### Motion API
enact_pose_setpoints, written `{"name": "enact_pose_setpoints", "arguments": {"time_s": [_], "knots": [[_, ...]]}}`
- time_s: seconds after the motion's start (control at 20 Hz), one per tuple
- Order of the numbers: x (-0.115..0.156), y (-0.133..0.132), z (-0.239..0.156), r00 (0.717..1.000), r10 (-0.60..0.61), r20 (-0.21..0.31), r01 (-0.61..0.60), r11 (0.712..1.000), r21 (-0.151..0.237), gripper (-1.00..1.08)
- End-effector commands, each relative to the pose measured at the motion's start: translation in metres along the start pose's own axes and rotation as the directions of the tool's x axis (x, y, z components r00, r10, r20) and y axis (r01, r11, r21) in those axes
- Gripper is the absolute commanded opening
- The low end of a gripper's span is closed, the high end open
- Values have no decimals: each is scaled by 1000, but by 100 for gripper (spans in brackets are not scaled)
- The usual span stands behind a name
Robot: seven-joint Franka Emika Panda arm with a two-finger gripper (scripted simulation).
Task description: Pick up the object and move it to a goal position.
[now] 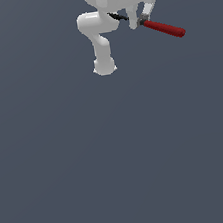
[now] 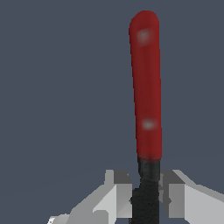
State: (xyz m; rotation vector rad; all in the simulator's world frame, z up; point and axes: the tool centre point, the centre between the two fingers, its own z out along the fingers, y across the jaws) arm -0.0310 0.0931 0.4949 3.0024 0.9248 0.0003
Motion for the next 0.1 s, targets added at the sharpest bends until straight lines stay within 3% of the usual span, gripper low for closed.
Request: {"name": "enact_pose_setpoints", "arguments": {"time_s": [0.0,0.05], "knots": [[1,-1,-2,1000,0,0,0,1000,0,-100],[1,-1,-3,1000,0,0,0,1000,0,-100]]}}
